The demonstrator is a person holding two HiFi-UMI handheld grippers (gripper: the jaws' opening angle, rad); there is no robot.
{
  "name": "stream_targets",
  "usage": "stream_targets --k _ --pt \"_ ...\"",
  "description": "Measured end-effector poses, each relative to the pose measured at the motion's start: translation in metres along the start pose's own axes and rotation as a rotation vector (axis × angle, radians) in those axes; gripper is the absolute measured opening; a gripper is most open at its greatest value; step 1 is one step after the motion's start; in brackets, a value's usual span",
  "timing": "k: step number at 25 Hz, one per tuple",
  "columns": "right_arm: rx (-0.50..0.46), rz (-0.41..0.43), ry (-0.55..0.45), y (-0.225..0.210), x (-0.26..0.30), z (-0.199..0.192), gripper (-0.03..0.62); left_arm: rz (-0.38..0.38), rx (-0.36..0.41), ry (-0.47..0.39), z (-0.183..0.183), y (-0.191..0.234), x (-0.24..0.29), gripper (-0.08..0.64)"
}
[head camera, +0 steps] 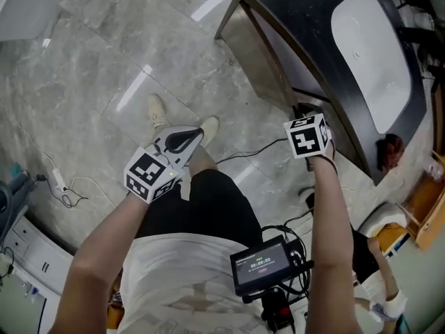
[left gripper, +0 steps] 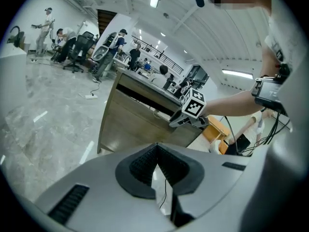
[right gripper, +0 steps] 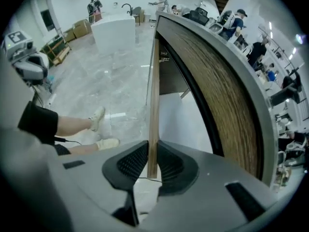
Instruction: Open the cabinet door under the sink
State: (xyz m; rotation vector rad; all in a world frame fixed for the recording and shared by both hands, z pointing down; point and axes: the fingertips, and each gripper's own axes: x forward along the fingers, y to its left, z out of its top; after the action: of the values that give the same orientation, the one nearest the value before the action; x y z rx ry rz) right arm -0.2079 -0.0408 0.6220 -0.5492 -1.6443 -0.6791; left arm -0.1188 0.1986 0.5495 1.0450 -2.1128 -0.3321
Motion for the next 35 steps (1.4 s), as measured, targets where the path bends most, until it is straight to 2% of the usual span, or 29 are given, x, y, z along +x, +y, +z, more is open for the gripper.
stream_targets --k 3,9,13,17,20,23,30,35 --pt "0.044 0.100 0.007 0.018 0.000 0.005 0.066 0.026 0.009 -0.017 0.019 -0.012 -0.019 0.011" --pt "0.102 0.100 0.037 0.024 -0.006 0.004 0.066 0.082 0.016 -0.074 0.062 -0.028 -0.059 0.011" --pt "0.137 0.107 0.030 0.026 -0.006 0.004 0.066 0.144 0.016 -0.108 0.076 -0.034 -0.084 0.011" --pt "0.128 0.105 0.019 0.033 -0.010 0.003 0.064 0.181 0.025 -0.104 0.080 -0.044 -0.108 0.010" --pt "0.182 0.105 0.020 0.037 -0.012 0.008 0.064 0.188 0.066 -0.087 0.086 -0.044 -0.116 0.011" --pt "0.231 0.101 0.031 0.046 -0.015 0.000 0.064 0.204 0.071 -0.080 0.084 -0.045 -0.122 0.011" --pt "0.350 0.212 -0.032 0.084 -0.019 0.016 0.064 0.199 0.106 -0.056 0.086 -0.034 -0.133 0.010" --pt "0.412 0.224 -0.033 0.092 -0.020 0.019 0.064 0.167 0.120 -0.030 0.087 -0.027 -0.132 0.011"
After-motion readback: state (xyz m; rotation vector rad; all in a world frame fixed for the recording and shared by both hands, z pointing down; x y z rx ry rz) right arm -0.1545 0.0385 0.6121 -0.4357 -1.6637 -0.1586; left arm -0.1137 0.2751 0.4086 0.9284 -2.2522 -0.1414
